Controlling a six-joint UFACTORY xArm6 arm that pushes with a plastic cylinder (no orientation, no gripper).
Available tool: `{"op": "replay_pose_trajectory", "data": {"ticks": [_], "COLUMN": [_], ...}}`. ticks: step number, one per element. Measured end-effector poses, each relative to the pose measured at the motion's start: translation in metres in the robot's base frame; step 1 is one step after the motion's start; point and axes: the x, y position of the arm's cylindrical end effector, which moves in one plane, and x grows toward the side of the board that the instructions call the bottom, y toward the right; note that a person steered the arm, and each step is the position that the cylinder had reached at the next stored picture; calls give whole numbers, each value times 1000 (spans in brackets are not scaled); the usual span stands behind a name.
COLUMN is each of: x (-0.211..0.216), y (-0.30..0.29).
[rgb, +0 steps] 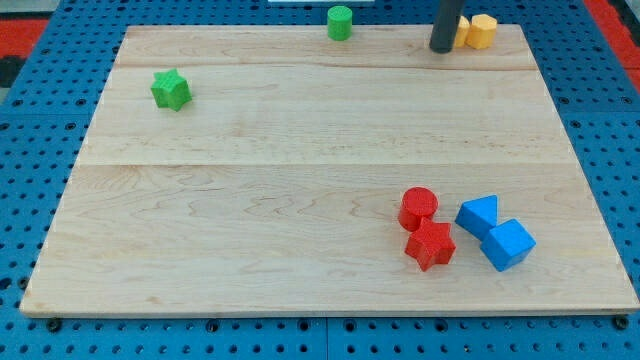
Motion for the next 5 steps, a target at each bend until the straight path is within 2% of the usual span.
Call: {"op": "replay_pose_trajectory", "data": {"ticks": [1,2,3,4,5], "x": [99,127,101,54,44], "y": [-80,-244,-399,-411,-330]}}
